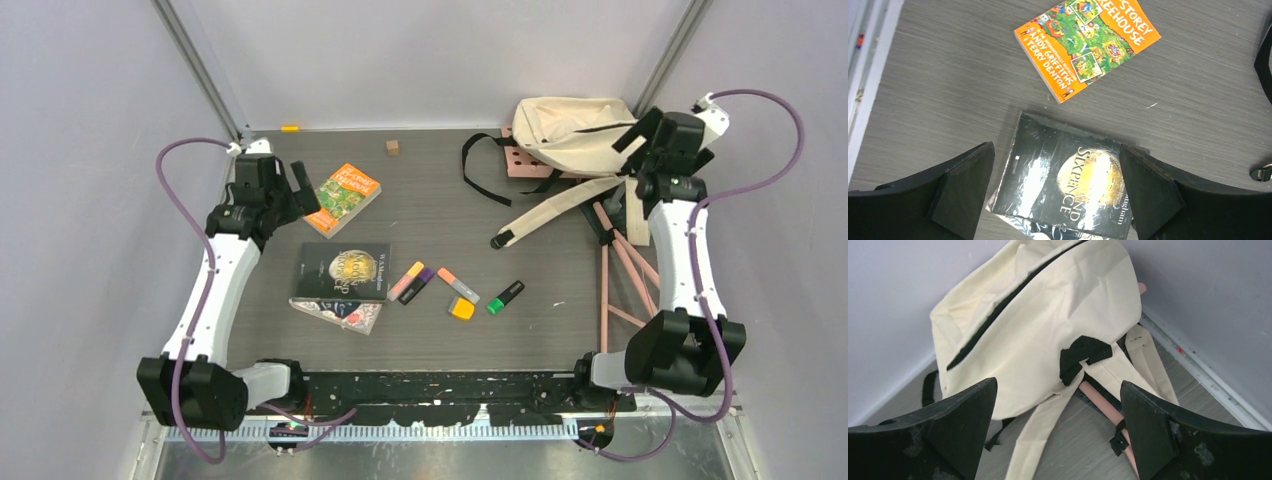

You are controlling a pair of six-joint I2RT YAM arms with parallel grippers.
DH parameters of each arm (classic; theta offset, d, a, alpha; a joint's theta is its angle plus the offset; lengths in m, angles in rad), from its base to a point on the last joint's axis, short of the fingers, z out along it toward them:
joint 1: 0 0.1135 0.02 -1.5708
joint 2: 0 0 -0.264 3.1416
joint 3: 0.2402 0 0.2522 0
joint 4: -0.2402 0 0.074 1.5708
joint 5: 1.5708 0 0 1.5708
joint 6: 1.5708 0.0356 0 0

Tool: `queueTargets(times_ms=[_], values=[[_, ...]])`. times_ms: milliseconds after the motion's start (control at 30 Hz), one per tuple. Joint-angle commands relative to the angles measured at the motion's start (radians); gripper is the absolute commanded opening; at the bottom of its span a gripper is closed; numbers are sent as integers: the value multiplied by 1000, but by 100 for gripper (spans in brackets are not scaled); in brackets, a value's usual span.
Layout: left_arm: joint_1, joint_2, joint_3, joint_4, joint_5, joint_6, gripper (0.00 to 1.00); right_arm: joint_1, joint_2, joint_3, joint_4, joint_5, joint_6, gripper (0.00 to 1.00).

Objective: Pack the student bag
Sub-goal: Pick up the student bag at the corner of the board.

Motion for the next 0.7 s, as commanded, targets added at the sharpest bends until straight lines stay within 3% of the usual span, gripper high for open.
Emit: queueTargets(times_ms=[0,333,567,667], values=[[4,53,70,91,80,25,98,-103,63,120,-75,-188,213,100],[3,124,43,168,198,-19,98,-242,157,207,-185,-259,378,97],[3,136,26,190,238,-39,98,-261,174,157,-218,-351,399,96],[3,133,67,148,233,-39,98,-261,200,104,-142,-421,423,96]])
